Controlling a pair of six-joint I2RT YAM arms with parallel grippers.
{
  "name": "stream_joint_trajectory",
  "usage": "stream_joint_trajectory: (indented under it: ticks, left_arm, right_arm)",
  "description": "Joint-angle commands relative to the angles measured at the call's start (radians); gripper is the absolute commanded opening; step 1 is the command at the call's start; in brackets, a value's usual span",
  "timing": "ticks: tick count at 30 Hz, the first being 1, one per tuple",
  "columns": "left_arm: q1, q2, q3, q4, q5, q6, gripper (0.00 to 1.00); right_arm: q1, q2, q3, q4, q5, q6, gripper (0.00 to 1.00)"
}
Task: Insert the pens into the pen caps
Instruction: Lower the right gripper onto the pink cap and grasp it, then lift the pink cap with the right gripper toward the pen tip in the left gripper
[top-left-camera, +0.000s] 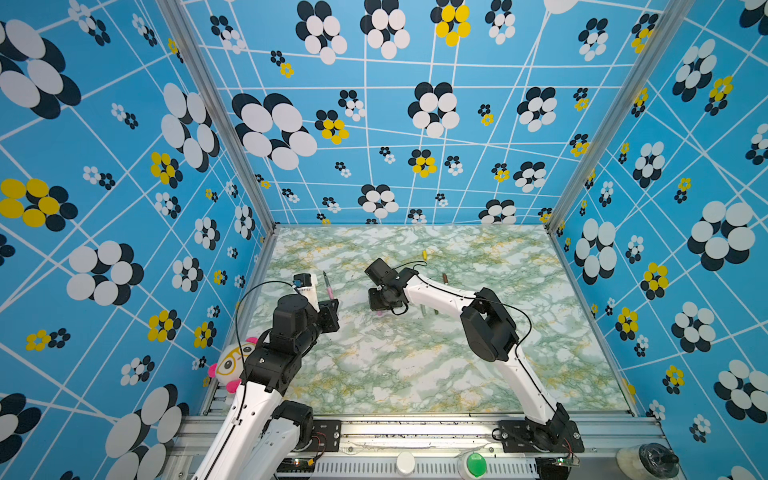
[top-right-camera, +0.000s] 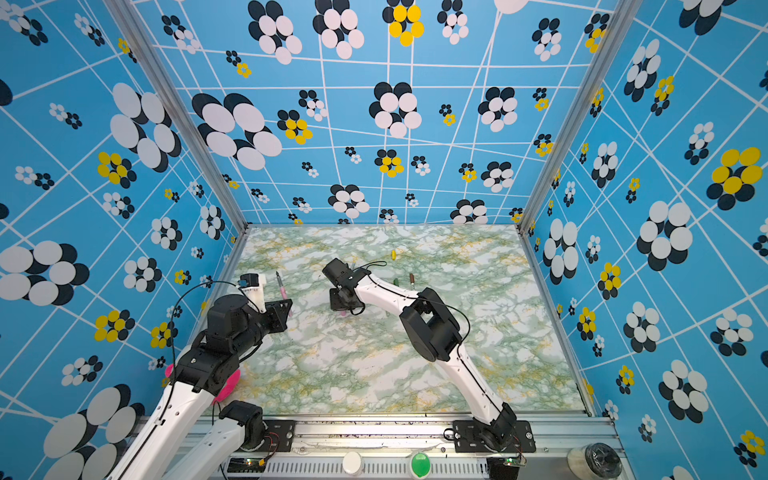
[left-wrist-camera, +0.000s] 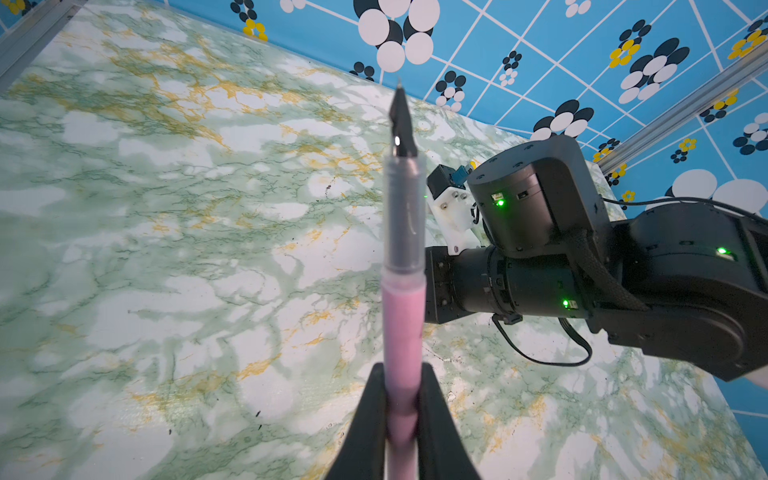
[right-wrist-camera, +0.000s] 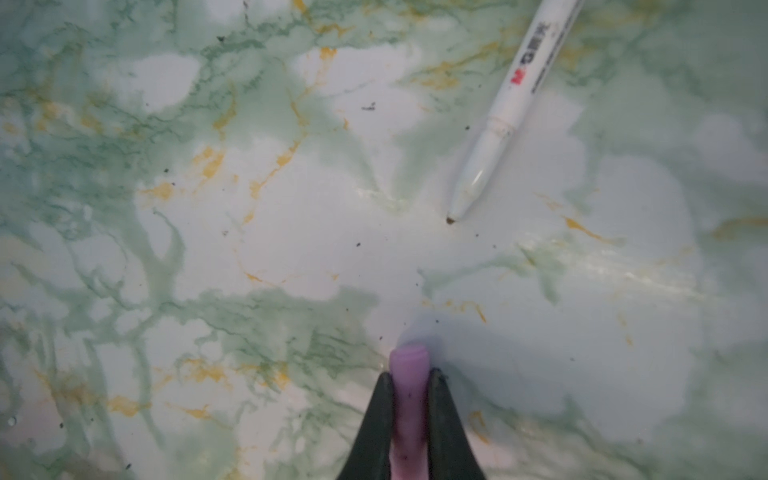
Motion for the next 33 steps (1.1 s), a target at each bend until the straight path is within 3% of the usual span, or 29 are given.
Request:
stream_joint_trajectory:
  ticks: [1, 7, 17, 21, 27, 33]
  left_arm:
    - [0.007, 0.019, 0.003, 0.023, 0.062, 0.006, 0.00]
    - [-0.039, 0.079, 0.011, 0.056, 0.136, 0.009, 0.00]
    - [-0.345, 0.284, 0.025, 0.214, 0.109, -0.004, 0.00]
    - [-0.444, 0.394, 0.029, 0.316, 0.140, -0.028, 0.00]
    - [-0.484, 0.537, 0.057, 0.429, 0.230, -0.121, 0.00]
    - [-0.507, 0.598, 0.107, 0.435, 0.242, -0.127, 0.00]
  right_arm:
    - [-0.008, -0.038, -0.070, -0.084, -0.005, -0.004, 0.06]
    - [-0.082, -0.238, -0.181, -0.008, -0.020, 0.017, 0.05]
    - [-0.279, -0.561, -0.458, 0.104, -0.060, 0.061, 0.04]
    - [-0.371, -0.672, -0.576, 0.206, -0.180, 0.125, 0.04]
    - [-0.398, -0.789, -0.697, 0.372, -0.323, 0.142, 0.04]
    - [-0.396, -0.826, -0.751, 0.471, -0.415, 0.170, 0.04]
